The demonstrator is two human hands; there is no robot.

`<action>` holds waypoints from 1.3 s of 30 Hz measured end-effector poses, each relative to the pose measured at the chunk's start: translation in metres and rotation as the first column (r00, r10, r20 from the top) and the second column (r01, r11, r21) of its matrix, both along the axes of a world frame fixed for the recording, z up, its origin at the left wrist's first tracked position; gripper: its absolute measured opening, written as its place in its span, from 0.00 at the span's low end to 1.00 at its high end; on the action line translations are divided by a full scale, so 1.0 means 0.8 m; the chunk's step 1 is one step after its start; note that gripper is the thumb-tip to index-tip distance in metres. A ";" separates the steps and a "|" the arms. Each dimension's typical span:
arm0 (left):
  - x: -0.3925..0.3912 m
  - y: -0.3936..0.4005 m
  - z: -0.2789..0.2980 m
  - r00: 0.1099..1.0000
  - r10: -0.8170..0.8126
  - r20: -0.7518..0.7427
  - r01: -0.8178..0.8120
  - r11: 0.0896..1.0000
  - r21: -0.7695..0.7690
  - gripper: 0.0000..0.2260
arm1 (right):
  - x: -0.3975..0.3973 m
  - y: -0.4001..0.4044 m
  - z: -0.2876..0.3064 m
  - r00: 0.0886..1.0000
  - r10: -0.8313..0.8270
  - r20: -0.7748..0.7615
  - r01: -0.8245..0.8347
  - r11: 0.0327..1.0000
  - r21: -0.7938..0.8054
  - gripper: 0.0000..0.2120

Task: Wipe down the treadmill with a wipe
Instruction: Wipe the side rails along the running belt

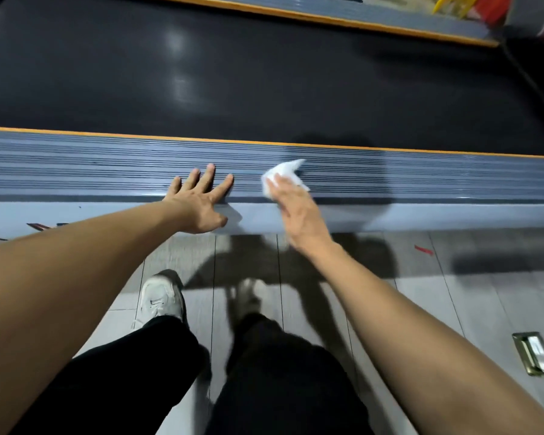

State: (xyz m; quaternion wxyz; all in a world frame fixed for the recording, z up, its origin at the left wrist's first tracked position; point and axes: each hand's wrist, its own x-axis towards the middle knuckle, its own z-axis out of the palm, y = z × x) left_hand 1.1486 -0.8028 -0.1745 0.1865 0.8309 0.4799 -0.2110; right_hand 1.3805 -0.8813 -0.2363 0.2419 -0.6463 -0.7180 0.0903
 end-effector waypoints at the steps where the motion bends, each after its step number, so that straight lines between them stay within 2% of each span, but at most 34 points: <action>1: 0.000 -0.001 -0.001 1.000 0.003 0.000 -0.003 1.000 0.001 0.40 | 0.027 -0.012 -0.002 0.998 -0.057 0.000 0.057 0.998 0.024 0.21; 3: 0.001 -0.002 -0.004 1.000 -0.006 0.002 0.006 1.000 0.009 0.39 | 0.085 -0.035 -0.003 0.985 -0.172 -0.003 0.172 0.982 0.073 0.20; 5: -0.001 -0.002 -0.006 1.000 -0.004 0.010 0.003 1.000 0.012 0.39 | 0.127 -0.048 -0.003 0.975 -0.221 0.026 0.218 0.973 0.074 0.23; 9: -0.002 -0.003 -0.013 1.000 -0.004 0.014 0.003 1.000 0.030 0.41 | 0.099 -0.046 -0.011 0.946 -0.322 0.040 0.318 0.944 0.087 0.31; 13: 0.000 -0.006 -0.012 1.000 -0.006 0.030 0.005 0.999 0.041 0.41 | -0.026 -0.010 -0.010 0.987 -0.157 0.023 0.155 0.985 0.078 0.27; 16: -0.019 -0.007 -0.008 0.992 -0.036 0.118 0.027 0.996 0.080 0.40 | -0.106 0.014 -0.005 0.999 -0.034 -0.008 0.035 0.998 0.052 0.26; 19: -0.061 0.003 -0.004 0.982 -0.151 0.112 0.133 0.980 0.148 0.39 | -0.101 0.040 0.015 0.991 0.133 0.022 -0.133 0.991 0.013 0.26; 20: -0.075 0.004 -0.002 0.985 -0.143 0.097 0.128 0.980 0.150 0.39 | -0.085 0.045 0.017 0.986 0.162 0.043 -0.164 0.986 0.029 0.23; 21: -0.089 0.004 0.001 0.993 -0.085 0.086 0.070 0.985 0.155 0.38 | -0.064 0.052 0.015 0.988 0.139 0.065 -0.142 0.989 0.045 0.20; 22: -0.103 0.003 0.003 0.997 -0.008 0.082 -0.005 0.986 0.166 0.36 | -0.040 0.060 0.015 0.996 0.048 0.074 -0.052 0.997 0.055 0.19; 25: -0.145 -0.007 -0.002 0.994 0.080 0.077 -0.095 0.972 0.216 0.37 | 0.022 0.075 0.010 0.942 -0.321 0.098 0.323 0.946 -0.005 0.22; 27: -0.171 -0.020 -0.012 0.994 0.091 0.057 -0.100 0.979 0.177 0.41 | 0.020 0.085 0.011 0.902 -0.403 0.155 0.417 0.906 -0.068 0.20; 29: -0.181 -0.030 -0.021 0.997 0.072 -0.007 -0.070 0.986 0.149 0.45 | -0.025 0.095 0.018 0.895 -0.430 0.117 0.439 0.896 -0.067 0.21; 31: -0.178 -0.032 -0.024 0.997 0.066 -0.037 -0.059 0.986 0.155 0.45 | -0.088 0.104 0.021 0.933 -0.351 0.085 0.352 0.936 -0.001 0.24; 33: -0.174 -0.032 -0.020 0.996 0.076 -0.034 -0.071 0.987 0.145 0.45 | -0.159 0.115 0.022 0.976 -0.192 0.107 0.190 0.981 0.031 0.27; 36: -0.172 -0.032 -0.017 0.995 0.091 -0.045 -0.084 0.988 0.132 0.44 | -0.229 0.131 0.032 0.996 0.064 0.068 -0.058 0.995 -0.085 0.27; 39: -0.173 -0.032 -0.015 0.995 0.089 -0.043 -0.083 0.988 0.130 0.43 | -0.213 0.146 0.024 0.979 0.176 0.104 -0.155 0.970 -0.189 0.27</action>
